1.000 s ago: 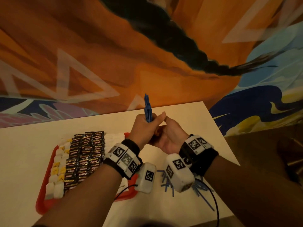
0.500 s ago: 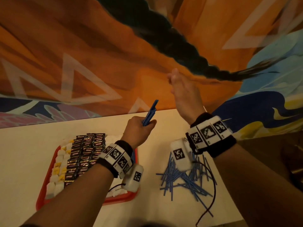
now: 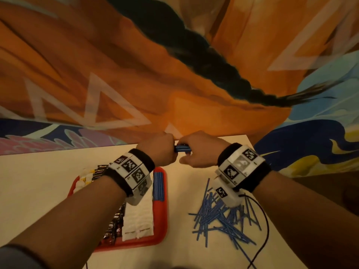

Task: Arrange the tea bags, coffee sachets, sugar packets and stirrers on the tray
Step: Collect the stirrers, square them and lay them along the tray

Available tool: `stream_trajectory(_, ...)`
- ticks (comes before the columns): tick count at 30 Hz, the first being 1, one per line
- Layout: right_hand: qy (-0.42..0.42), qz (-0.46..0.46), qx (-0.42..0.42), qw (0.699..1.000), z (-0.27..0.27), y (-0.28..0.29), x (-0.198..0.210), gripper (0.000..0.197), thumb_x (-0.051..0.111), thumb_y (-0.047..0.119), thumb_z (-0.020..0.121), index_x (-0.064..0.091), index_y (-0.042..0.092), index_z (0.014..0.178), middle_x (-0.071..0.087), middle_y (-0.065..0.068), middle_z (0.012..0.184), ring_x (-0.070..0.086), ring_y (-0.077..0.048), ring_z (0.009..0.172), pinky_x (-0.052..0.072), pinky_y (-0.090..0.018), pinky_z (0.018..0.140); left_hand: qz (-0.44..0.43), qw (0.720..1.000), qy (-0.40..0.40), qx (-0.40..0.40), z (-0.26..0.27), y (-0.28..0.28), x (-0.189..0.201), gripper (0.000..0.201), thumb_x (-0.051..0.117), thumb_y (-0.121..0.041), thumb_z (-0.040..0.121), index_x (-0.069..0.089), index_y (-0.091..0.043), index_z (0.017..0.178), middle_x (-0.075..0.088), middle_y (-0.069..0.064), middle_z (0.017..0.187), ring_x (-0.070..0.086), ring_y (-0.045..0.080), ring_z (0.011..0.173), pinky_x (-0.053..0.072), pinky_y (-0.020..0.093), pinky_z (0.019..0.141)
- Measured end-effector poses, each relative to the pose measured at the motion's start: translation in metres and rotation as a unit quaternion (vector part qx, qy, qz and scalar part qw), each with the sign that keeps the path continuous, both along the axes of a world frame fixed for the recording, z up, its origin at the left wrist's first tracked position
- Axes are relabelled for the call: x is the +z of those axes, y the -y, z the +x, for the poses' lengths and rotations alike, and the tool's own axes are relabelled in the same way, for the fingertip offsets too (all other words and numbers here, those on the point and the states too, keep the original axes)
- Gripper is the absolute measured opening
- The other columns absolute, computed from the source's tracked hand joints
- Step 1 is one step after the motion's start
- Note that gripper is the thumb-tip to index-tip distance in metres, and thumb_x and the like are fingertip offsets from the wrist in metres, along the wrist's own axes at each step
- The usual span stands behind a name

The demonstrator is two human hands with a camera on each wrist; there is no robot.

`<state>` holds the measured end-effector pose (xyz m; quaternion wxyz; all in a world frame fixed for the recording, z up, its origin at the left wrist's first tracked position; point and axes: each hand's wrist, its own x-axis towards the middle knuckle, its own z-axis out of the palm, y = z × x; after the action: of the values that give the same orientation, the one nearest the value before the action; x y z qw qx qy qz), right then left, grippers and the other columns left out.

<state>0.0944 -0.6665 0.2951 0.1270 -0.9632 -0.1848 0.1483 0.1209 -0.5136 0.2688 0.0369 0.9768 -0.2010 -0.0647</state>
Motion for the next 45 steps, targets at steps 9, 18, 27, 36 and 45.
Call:
stream_trajectory(9,0.098,-0.089,-0.092,0.987,-0.006,-0.006,-0.015,0.023,0.049,0.032,0.093,0.059,0.018,0.108,0.061,-0.007,0.106,0.06,-0.03,0.097,0.035,-0.031,0.07,-0.096,0.994,0.03,-0.048,-0.012,-0.006,0.009,0.033,0.073,-0.036,0.087,0.053,-0.023,0.111,0.066,-0.001,0.097,0.061,0.018,0.084,0.055,0.035,0.073)
stream_trajectory(18,0.166,0.0,-0.138,0.976,0.006,-0.003,-0.019,0.018,0.059,0.036,0.087,0.067,0.026,0.099,0.068,-0.002,0.094,0.06,-0.025,0.081,0.047,-0.031,0.067,-0.64,0.741,-0.16,0.123,-0.02,-0.011,-0.01,0.007,0.067,-0.007,0.092,0.07,-0.002,0.096,0.068,0.015,0.086,0.066,0.018,0.065,0.056,0.024,0.062)
stream_trajectory(27,0.037,0.584,-0.272,0.764,0.014,0.008,-0.015,0.041,0.058,0.054,0.085,0.063,0.023,0.112,0.067,0.0,0.113,0.064,-0.014,0.106,0.054,-0.036,0.089,-0.696,0.687,-0.167,0.126,-0.013,-0.028,-0.013,0.007,0.07,-0.011,0.086,0.071,-0.006,0.089,0.07,0.001,0.073,0.065,0.014,0.066,0.055,0.021,0.064)
stream_trajectory(36,-0.052,0.586,-0.226,0.777,0.012,-0.011,-0.023,0.033,0.053,0.041,0.096,0.061,0.016,0.116,0.066,-0.002,0.118,0.064,-0.014,0.108,0.05,-0.036,0.096,-0.671,0.713,-0.177,0.098,-0.016,-0.024,-0.019,0.019,0.072,-0.021,0.081,0.071,-0.004,0.091,0.07,0.004,0.073,0.065,0.017,0.066,0.054,0.024,0.064)
stream_trajectory(45,-0.151,0.072,-0.125,0.978,0.008,-0.018,-0.046,0.025,0.055,0.034,0.096,0.07,0.014,0.103,0.063,0.002,0.064,0.058,-0.012,0.051,0.045,-0.023,0.051,-0.555,0.819,-0.134,0.059,-0.011,-0.041,-0.033,0.005,0.076,-0.008,0.084,0.072,-0.009,0.087,0.073,0.007,0.074,0.069,0.019,0.063,0.058,0.026,0.063)
